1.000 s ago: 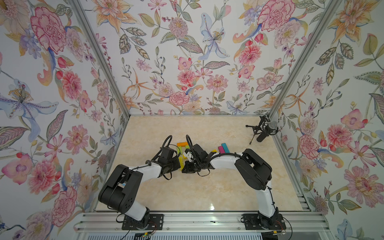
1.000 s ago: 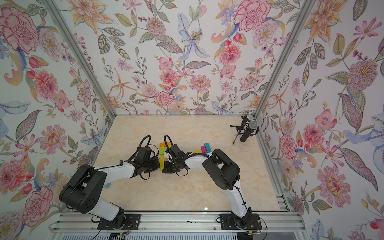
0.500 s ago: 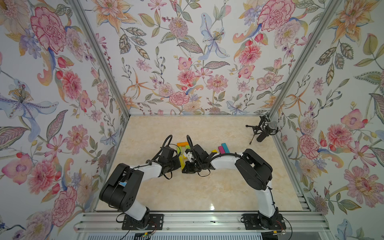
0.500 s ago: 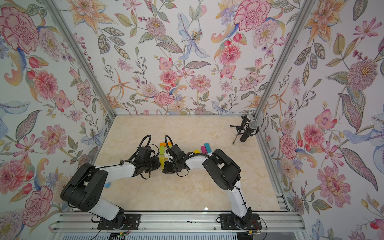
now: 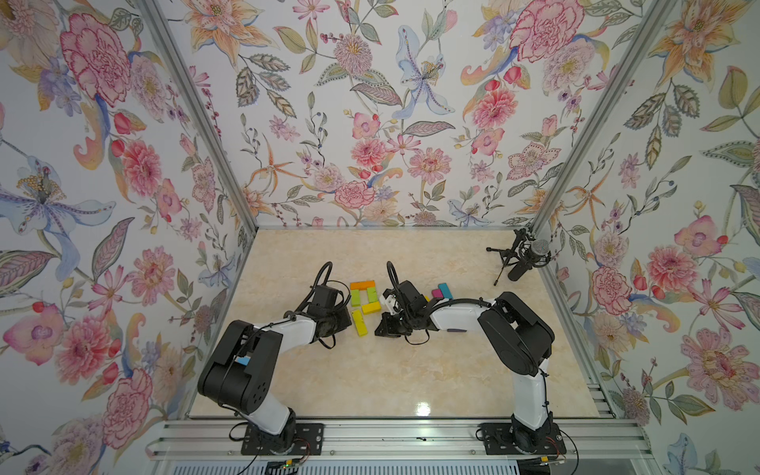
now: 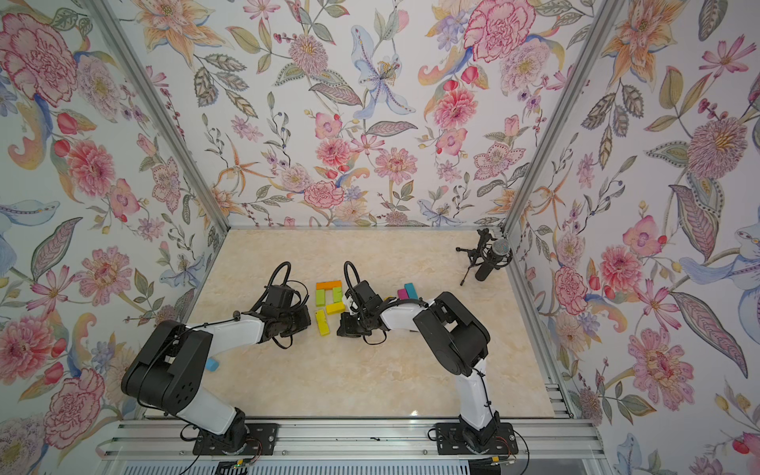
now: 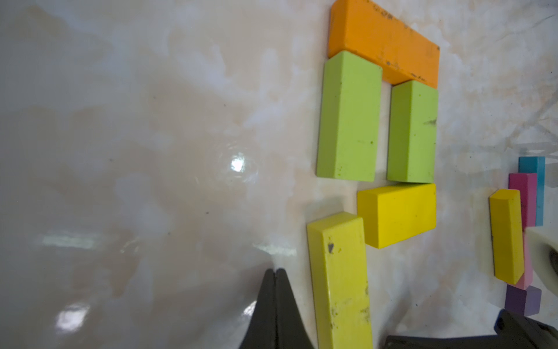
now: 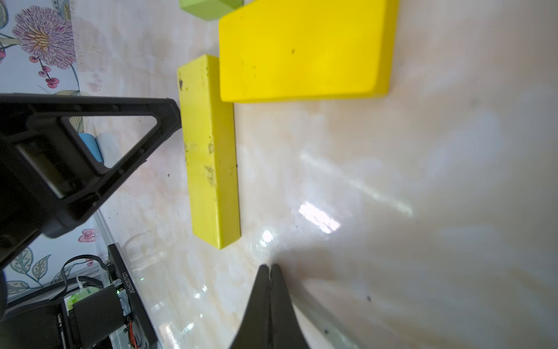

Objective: Assemble the letter p with building blocks
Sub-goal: Assemble the building block at the center of the board.

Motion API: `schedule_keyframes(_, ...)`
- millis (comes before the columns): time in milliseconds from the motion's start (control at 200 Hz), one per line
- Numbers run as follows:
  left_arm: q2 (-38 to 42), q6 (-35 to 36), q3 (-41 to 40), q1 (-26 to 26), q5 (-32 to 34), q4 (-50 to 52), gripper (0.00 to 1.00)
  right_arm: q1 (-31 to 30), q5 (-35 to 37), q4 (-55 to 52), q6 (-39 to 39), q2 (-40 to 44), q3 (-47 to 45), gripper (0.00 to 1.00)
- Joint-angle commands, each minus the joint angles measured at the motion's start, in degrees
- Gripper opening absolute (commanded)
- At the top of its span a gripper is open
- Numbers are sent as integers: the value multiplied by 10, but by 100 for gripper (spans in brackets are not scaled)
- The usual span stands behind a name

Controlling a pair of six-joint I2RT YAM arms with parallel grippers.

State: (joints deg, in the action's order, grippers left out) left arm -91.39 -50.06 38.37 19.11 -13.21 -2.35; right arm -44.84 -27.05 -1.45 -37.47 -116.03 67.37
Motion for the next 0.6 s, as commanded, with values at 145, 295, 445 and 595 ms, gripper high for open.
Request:
schedule_keyframes(145,-6,2,-17,-1,-10,38,0,4,-17,-4,11,-29,29,0)
schedule_keyframes(295,-13,-14,-33,13,-34,8,0,-4,-22,-4,8,-41,42,0)
schedule_keyframes(445,-32,-27,-42,19,-49,-16,0,-10,-19,1,0,-45,40,0)
schedule_keyframes(595,-40,-28,-29,22,-48,-15,0,-11,-20,5,-2,-50,45,0)
